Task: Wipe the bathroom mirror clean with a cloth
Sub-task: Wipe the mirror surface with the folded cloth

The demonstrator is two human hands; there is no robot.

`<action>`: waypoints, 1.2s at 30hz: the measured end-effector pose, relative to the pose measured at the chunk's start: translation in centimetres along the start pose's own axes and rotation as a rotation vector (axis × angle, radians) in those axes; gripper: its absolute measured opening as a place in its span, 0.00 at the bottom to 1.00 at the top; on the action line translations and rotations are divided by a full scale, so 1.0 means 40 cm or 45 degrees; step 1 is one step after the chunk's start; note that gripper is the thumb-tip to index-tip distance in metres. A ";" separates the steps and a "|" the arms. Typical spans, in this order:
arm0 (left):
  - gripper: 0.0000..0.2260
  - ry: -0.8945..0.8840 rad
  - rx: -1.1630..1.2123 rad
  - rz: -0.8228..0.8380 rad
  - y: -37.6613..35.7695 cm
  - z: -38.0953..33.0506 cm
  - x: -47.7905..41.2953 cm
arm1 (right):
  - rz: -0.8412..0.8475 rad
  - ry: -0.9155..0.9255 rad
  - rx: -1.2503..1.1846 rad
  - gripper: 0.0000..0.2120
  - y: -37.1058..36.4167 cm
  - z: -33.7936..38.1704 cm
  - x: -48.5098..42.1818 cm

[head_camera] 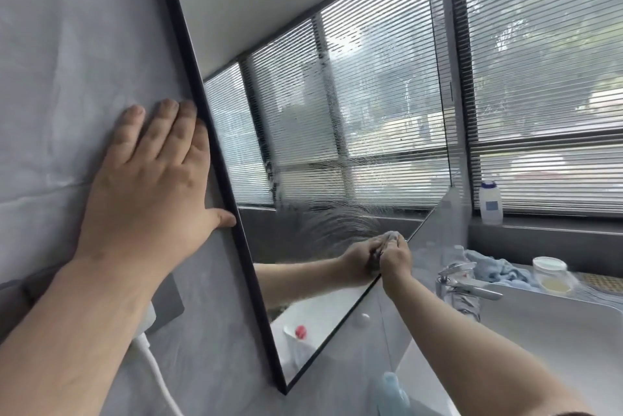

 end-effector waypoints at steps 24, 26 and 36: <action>0.55 0.010 -0.050 0.031 0.007 -0.005 0.003 | -0.033 0.098 -0.154 0.16 -0.041 0.241 -0.140; 0.55 0.012 -0.051 0.035 0.007 -0.004 0.004 | 0.028 0.213 -0.131 0.15 -0.065 0.326 -0.159; 0.54 0.015 -0.105 0.045 0.003 -0.002 0.001 | 0.055 -0.001 0.040 0.11 0.033 0.041 -0.150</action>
Point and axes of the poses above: each hand's wrist, its own x-axis away from the middle knuckle, its own y-axis out of the back of the hand, z = x × y, the point moved 9 cm from there along -x, towards the middle knuckle, and after that the axes turned 13 degrees about y, right-handed, at the moved point
